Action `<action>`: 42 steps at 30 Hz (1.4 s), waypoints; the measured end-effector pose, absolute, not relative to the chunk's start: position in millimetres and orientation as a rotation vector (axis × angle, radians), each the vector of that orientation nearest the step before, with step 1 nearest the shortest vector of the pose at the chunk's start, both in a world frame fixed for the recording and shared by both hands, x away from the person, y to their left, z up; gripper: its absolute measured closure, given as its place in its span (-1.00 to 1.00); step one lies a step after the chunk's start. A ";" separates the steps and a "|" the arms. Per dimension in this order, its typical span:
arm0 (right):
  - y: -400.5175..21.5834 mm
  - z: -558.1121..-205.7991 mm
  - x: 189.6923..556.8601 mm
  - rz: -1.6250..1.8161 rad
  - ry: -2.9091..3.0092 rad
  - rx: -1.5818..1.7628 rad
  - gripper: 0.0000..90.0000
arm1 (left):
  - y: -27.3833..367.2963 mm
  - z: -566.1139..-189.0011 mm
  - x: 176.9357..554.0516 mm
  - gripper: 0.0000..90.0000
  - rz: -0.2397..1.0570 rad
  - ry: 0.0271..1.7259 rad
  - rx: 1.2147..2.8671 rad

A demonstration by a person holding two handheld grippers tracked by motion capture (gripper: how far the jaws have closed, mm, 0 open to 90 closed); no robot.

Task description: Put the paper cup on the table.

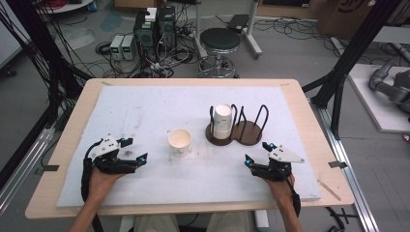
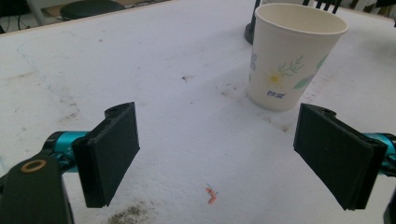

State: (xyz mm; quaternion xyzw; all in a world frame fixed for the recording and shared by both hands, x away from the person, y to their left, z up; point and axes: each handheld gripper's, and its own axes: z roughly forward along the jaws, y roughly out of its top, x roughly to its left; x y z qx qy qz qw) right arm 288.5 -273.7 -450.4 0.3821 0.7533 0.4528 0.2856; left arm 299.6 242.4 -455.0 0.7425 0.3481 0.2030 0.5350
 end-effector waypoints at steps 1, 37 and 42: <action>-273.8 -450.4 288.7 1.211 2.014 1.022 -0.56 | 243.0 -456.2 299.1 -0.69 0.484 0.832 1.760; -276.0 -450.9 286.3 1.237 1.986 1.011 -0.56 | 249.8 -462.2 287.8 -0.68 0.574 0.789 1.659; -276.5 -450.8 286.1 1.245 1.985 1.018 -0.56 | 249.7 -462.3 288.0 -0.68 0.572 0.789 1.658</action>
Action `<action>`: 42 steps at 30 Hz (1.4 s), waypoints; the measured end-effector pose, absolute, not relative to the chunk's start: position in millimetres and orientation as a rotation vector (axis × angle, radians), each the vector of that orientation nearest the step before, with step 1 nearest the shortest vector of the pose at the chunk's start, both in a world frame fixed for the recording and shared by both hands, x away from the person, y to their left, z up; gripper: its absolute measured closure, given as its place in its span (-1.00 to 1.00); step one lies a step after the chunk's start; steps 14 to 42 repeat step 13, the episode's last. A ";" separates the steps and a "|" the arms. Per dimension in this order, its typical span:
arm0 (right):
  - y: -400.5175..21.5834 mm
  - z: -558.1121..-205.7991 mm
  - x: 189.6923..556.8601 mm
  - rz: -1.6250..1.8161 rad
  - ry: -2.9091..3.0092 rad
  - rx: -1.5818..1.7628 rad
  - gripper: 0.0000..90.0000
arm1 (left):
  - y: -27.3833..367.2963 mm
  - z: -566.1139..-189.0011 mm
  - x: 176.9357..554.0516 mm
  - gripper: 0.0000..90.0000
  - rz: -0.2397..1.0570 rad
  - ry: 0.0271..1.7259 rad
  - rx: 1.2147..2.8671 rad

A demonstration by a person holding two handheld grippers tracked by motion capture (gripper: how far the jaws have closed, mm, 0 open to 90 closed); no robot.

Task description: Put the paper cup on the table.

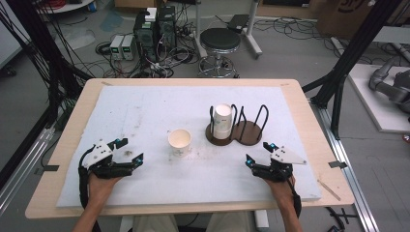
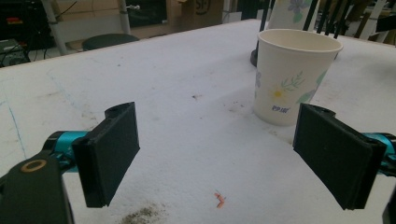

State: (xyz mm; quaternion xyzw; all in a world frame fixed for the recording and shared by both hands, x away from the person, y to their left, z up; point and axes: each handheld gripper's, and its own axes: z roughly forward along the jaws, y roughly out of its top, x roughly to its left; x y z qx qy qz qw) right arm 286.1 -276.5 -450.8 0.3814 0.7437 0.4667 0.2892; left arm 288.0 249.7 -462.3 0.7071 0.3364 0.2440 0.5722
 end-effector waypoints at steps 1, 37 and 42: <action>-276.5 -450.8 285.9 1.245 1.985 1.019 -0.56 | 249.8 -462.2 288.0 -0.68 0.573 0.788 1.661; -278.5 -450.8 286.1 1.261 1.978 1.018 -0.56 | 249.8 -462.2 288.3 -0.68 0.571 0.791 1.662; -278.5 -450.8 286.1 1.261 1.978 1.018 -0.56 | 249.8 -462.2 288.3 -0.68 0.571 0.791 1.662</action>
